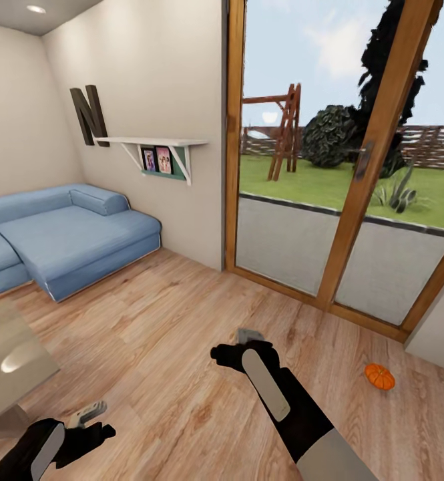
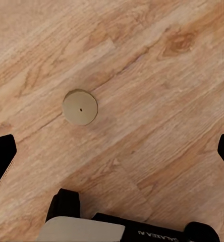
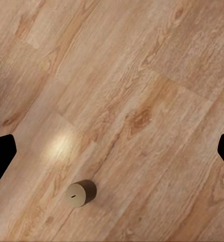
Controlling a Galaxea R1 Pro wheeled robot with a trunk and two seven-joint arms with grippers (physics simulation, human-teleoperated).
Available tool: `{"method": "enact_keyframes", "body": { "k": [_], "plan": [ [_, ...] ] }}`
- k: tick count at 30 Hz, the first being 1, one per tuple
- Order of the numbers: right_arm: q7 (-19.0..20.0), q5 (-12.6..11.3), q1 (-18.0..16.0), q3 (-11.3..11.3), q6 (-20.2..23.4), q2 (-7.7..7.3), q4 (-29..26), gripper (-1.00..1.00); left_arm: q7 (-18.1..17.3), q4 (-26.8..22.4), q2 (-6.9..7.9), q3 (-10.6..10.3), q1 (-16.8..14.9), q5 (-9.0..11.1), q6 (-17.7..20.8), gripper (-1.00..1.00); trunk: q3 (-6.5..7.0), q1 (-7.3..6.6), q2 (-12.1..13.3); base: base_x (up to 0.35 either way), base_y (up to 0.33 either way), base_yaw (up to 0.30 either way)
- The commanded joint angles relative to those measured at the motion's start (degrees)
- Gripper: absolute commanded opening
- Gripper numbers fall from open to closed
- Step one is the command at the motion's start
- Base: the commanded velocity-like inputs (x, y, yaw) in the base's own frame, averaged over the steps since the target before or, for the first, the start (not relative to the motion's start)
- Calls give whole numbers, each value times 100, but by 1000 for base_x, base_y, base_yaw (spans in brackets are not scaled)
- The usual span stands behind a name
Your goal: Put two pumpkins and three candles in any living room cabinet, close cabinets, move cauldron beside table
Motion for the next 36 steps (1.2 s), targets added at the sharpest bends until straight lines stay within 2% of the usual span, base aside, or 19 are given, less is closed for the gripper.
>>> {"method": "enact_keyframes", "body": {
  "k": [1, 9, 14, 17, 22, 24, 36],
  "plan": [
    [-1, 1, 0, 0, -2, 0, -2, 100, 4, 0, 0, 0, 0, 0, -22, 100, -18, 23, -42, 0, 0, 0],
    [-6, 16, 1, -1, -20, 0, -7, 100, 18, 0, 1, 3, 0, -5, -138, 100, -162, 198, -362, 0, 0, 14],
    [-6, 12, 1, -1, -24, 0, -2, 100, 18, 0, -1, 5, 0, -8, -159, 100, -252, 308, -563, 0, 0, 217],
    [-7, 15, 1, -1, -24, 0, -2, 100, 22, 6, -2, 2, 0, -16, -308, 100, -306, 374, -683, 0, 0, 255],
    [-7, 45, 1, -1, -24, 0, -1, 100, 277, 16, -104, 0, 0, -183, -488, 100, -395, 484, -884, 0, 0, 74],
    [-7, 45, 1, -4, -21, 0, -1, 100, 559, 18, -186, 0, 0, -236, -572, 100, -431, 528, -964, 0, 0, 12],
    [10, 22, -11, 13, 4, 0, -116, 100, 628, 206, -258, -9, 0, -255, -917, 100, -647, 791, -1445, 0, 0, 1]
  ]
}}
